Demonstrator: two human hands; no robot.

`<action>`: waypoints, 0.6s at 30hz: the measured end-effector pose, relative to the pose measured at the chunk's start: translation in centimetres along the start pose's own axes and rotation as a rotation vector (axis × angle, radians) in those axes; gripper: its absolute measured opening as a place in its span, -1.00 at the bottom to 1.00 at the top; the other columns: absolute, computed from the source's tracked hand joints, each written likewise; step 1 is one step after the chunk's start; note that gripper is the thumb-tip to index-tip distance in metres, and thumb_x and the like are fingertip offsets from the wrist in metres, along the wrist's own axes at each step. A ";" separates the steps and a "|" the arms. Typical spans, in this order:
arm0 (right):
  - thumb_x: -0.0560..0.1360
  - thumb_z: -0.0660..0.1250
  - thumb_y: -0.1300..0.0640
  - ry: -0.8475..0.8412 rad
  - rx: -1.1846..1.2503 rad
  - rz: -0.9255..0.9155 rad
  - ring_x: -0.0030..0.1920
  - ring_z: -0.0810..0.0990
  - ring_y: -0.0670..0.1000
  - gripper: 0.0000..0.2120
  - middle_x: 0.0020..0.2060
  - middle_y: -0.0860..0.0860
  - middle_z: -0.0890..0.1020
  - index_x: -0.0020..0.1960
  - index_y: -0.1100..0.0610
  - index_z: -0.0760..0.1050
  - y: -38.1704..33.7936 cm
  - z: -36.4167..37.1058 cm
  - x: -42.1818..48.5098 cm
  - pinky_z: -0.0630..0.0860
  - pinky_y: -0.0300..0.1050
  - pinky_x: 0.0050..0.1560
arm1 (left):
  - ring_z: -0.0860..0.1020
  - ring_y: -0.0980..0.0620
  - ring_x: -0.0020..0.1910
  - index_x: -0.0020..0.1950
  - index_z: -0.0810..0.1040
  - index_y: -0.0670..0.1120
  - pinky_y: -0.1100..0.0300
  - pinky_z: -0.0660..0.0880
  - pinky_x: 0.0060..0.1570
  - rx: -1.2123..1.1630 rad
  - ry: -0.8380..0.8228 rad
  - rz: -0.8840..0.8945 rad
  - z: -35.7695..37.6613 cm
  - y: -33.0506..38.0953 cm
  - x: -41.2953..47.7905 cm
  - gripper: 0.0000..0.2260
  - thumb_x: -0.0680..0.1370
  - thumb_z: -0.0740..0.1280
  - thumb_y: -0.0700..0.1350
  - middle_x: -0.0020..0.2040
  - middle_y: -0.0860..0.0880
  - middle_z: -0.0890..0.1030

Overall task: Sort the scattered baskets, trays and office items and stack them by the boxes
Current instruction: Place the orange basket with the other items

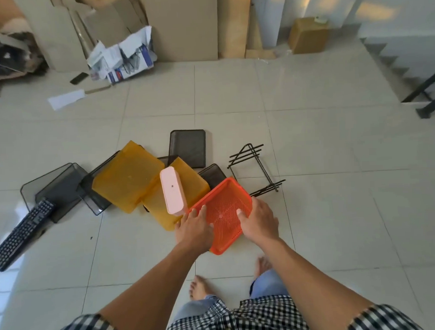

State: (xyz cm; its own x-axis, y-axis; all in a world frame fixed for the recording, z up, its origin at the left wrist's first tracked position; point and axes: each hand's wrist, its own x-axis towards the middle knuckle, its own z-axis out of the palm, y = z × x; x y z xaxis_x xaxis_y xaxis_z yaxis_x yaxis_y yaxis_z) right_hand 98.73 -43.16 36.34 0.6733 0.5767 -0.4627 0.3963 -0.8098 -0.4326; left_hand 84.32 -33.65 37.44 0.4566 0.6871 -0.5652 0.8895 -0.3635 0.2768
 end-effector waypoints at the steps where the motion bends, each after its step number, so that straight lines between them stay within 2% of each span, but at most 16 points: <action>1: 0.63 0.19 -0.21 -0.015 -0.001 -0.001 0.49 0.32 0.12 -0.43 0.48 0.03 0.37 0.54 0.03 0.24 0.0 0.0 0.7 0.29 0.27 0.45 | 0.17 -0.15 0.58 0.63 0.07 0.07 -0.24 0.11 0.52 -0.002 -0.009 -0.020 0.1 0.1 0.5 -0.48 0.69 0.09 0.11 0.60 -0.01 0.21; 6: 0.62 0.19 -0.22 -0.115 -0.040 -0.026 0.49 0.33 0.14 -0.40 0.49 0.06 0.35 0.56 0.04 0.22 0.8 -0.1 5.1 0.29 0.27 0.45 | 0.17 -0.17 0.57 0.64 0.05 0.06 -0.24 0.13 0.51 -0.037 -0.054 -0.143 1.2 1.1 3.1 -0.48 0.69 0.06 0.12 0.61 -0.03 0.20; 13: 0.63 0.19 -0.20 -0.268 -0.156 -0.133 0.41 0.40 0.14 -0.46 0.41 0.06 0.42 0.51 0.05 0.28 2.8 -3.2 13.5 0.33 0.25 0.41 | 0.36 -0.19 0.43 0.57 0.18 0.09 -0.21 0.29 0.41 -0.150 -0.120 -0.348 3.7 4.6 7.0 -0.52 0.63 0.12 0.03 0.46 -0.09 0.42; 18: 0.64 0.18 -0.20 -0.332 -0.303 -0.209 0.46 0.35 0.15 -0.42 0.46 0.09 0.37 0.53 0.11 0.25 3.8 -5.2 20.0 0.31 0.20 0.40 | 0.32 -0.20 0.48 0.63 0.10 0.04 -0.21 0.29 0.42 -0.291 -0.129 -0.456 5.3 7.5 10.6 -0.44 0.63 0.14 0.06 0.53 -0.10 0.34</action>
State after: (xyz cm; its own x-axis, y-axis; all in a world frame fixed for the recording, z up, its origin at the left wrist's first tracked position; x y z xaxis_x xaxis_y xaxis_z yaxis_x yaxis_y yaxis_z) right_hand 116.95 -35.21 29.44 0.3445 0.6937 -0.6326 0.6984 -0.6396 -0.3210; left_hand 95.80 -32.42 29.44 0.0347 0.6449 -0.7635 0.9724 0.1547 0.1748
